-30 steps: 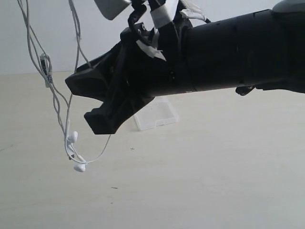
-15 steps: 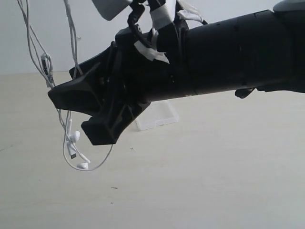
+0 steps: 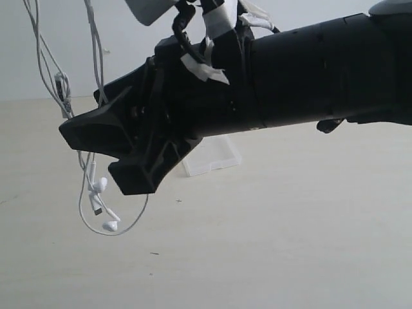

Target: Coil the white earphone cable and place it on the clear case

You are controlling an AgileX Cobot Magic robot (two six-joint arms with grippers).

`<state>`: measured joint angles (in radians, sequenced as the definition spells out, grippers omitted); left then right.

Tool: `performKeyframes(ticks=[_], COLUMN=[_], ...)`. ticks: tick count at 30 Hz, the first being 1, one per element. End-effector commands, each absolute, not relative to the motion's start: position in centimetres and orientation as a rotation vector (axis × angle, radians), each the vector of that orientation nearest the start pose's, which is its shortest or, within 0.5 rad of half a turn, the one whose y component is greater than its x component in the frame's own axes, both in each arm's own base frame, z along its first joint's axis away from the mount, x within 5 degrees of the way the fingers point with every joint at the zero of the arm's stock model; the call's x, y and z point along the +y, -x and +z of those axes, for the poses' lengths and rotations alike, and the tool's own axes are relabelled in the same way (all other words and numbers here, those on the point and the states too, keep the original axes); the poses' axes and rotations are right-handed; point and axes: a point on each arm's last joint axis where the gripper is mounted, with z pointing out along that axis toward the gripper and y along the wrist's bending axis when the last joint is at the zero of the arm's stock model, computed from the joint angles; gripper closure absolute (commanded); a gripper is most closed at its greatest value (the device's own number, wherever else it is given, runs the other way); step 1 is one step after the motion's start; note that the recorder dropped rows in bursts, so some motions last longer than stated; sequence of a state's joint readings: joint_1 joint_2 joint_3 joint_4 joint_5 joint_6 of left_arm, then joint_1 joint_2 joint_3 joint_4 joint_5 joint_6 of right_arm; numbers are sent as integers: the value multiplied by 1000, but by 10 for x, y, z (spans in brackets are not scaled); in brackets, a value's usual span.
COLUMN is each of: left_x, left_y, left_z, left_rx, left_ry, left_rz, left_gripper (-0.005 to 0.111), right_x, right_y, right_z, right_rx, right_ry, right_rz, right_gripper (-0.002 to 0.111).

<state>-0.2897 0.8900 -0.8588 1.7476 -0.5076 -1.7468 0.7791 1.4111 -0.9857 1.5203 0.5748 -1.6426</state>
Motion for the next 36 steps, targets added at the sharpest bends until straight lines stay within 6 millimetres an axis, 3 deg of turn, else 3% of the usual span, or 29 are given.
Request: performKeyframes(ticks=[1, 7, 29, 36], left_x=[-92, -92, -92, -92], left_y=[-159, -159, -159, -159], left_z=[404, 404, 404, 404], left_rx=[1502, 1502, 1502, 1502], left_ry=[-619, -619, -620, -620], left_rz=[-611, -611, -613, -613], left_gripper=[107, 107, 107, 107], right_x=[255, 261, 265, 266], right_y=[-188, -191, -195, -196], right_z=[310, 301, 296, 295], right_rx=[1615, 1635, 1629, 1624], right_ry=[1215, 1223, 1215, 1207], right_rz=[992, 1020, 1027, 1031], right_gripper=[56, 56, 57, 64])
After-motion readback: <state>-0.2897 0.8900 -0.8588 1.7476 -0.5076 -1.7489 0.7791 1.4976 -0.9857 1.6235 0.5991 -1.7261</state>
